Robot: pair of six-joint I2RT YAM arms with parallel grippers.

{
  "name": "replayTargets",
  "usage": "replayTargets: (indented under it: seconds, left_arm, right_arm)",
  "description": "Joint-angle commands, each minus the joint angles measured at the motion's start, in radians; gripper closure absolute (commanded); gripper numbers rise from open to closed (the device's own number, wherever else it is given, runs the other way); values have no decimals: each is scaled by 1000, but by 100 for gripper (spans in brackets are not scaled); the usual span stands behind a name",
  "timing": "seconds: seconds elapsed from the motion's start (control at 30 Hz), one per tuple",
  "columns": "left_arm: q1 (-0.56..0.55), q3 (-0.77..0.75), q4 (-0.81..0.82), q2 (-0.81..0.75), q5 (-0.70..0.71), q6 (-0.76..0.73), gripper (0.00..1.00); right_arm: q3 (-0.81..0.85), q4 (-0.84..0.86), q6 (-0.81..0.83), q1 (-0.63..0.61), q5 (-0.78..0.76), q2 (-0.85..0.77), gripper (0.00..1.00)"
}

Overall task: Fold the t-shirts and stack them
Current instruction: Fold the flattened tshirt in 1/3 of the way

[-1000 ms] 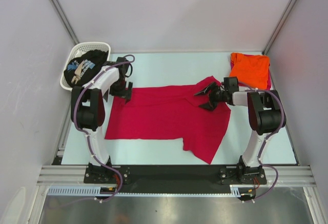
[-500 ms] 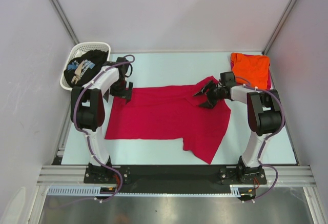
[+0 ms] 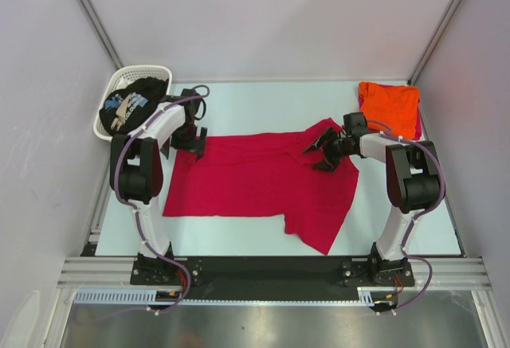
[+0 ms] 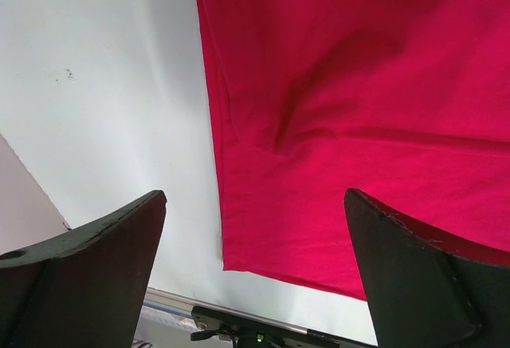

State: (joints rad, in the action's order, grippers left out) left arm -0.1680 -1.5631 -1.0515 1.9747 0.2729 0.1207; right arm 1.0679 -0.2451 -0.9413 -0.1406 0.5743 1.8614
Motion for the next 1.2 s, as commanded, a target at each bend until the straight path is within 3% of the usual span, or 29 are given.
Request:
replayTargets:
  seconds: [0.0, 0.2, 0.3, 0.33, 0.43, 1.17]
  left_arm:
    - [-2, -20, 11, -23, -15, -19, 0]
    - [-4, -17, 10, -27, -9, -19, 0]
    - [-2, -11, 10, -33, -6, -19, 1]
    - [-4, -11, 10, -36, -5, -19, 0]
    - [-2, -11, 10, -34, -5, -21, 0]
    - [-27, -49, -8, 39, -6, -23, 0]
  right_arm:
    - [7, 50, 1, -4, -10, 34, 32]
    - [44, 79, -7, -8, 6, 107, 46]
    - [63, 78, -5, -11, 15, 116, 63]
    - [70, 70, -2, -10, 15, 117, 79]
    - [82, 37, 13, -11, 12, 116, 100]
    - [190, -253, 113, -17, -2, 16, 100]
